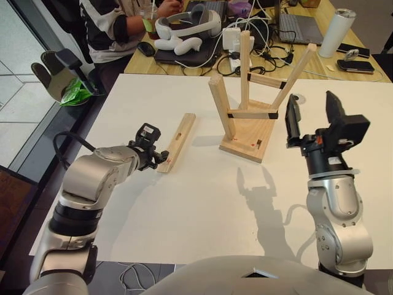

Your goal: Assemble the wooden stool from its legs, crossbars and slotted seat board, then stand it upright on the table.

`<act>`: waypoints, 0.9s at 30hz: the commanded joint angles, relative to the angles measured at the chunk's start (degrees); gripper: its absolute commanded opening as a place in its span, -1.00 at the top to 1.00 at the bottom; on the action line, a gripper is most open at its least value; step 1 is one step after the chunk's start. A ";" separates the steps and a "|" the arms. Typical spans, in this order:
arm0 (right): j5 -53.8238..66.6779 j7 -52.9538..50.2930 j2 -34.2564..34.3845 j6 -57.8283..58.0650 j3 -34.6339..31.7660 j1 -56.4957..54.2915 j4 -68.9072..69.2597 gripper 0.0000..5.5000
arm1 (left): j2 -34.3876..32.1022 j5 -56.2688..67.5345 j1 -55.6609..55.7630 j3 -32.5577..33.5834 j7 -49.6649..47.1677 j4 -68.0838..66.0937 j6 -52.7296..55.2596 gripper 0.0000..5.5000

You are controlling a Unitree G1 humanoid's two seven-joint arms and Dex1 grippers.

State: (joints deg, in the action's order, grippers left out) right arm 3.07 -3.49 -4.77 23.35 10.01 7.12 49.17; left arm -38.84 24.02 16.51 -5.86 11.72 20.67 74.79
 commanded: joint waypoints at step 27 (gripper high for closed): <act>-3.59 0.54 5.73 -4.14 8.67 -0.50 -4.63 -0.48 | 8.31 -8.84 3.57 -1.97 5.01 -16.43 -3.74 -0.29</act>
State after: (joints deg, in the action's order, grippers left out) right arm -0.30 -3.03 0.34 19.22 18.88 6.87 44.70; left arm -29.30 16.21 20.67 -7.65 16.10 4.21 71.98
